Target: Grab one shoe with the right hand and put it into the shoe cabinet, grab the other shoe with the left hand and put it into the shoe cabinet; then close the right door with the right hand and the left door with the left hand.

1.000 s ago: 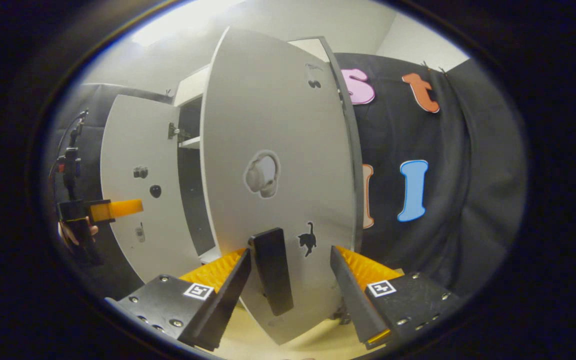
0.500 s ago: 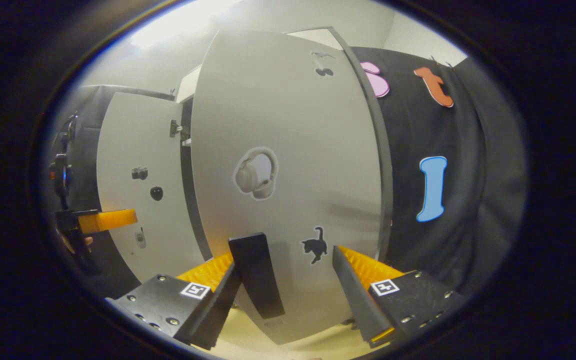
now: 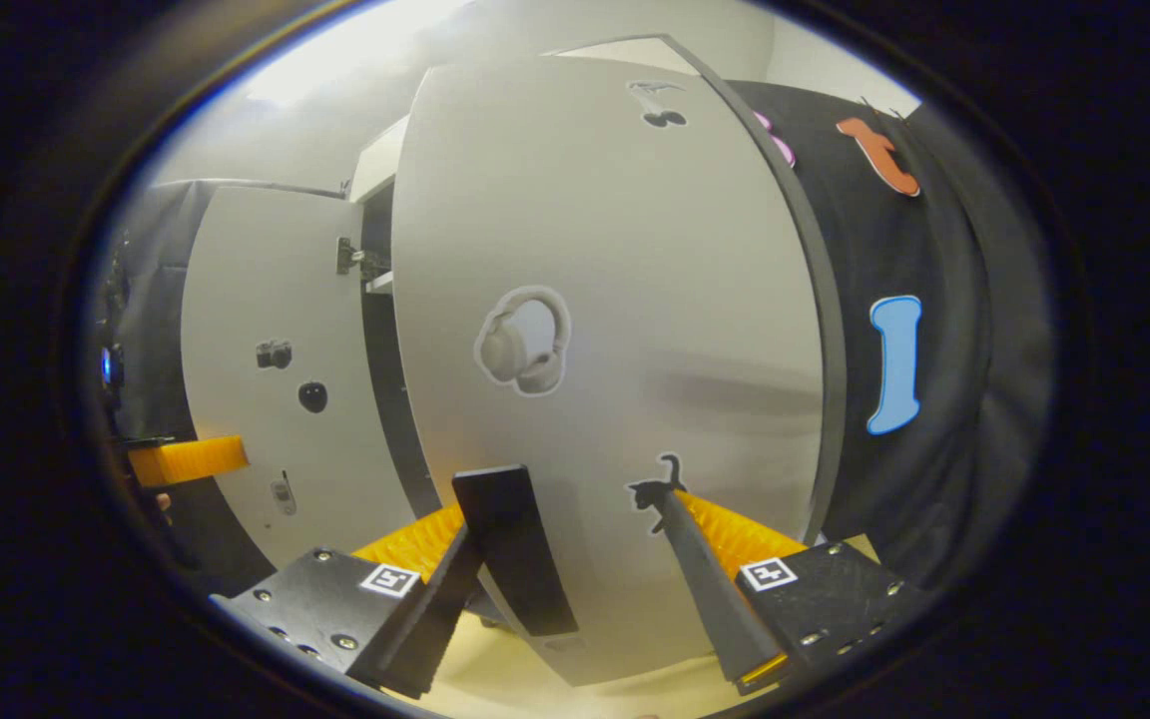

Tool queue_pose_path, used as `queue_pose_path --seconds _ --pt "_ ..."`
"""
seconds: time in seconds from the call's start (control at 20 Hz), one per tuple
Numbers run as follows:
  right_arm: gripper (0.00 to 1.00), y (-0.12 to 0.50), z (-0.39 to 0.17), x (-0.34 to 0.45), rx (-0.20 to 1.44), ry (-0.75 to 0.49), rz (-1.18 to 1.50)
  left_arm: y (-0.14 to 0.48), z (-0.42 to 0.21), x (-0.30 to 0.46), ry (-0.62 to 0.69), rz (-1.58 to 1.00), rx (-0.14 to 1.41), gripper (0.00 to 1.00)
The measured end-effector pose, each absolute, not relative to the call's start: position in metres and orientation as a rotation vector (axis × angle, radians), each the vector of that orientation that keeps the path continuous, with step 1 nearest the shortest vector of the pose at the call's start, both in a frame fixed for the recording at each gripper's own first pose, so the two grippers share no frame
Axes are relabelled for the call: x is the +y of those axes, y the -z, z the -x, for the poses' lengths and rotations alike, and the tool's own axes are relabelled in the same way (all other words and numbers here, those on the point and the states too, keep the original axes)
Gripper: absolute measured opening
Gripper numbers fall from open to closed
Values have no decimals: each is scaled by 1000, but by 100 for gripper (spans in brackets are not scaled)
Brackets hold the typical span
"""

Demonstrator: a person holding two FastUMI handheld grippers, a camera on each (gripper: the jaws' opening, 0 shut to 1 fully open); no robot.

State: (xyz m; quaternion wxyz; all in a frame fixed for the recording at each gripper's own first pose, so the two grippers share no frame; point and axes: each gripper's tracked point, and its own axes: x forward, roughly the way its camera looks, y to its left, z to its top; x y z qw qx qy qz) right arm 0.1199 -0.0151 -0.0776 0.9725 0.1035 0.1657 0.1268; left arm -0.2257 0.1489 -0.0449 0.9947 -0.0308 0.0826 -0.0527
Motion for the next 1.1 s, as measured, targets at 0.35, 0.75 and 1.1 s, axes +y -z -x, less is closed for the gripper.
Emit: queue_pose_path --seconds 0.35,0.75,1.1 --pt "100 78 -141 -5 299 -235 -177 40 248 161 104 96 149 93" --pt "100 81 -156 6 273 -203 -121 27 276 195 46 96 111 96" --pt "100 85 -167 7 263 -143 -97 23 288 249 -76 106 92 92"
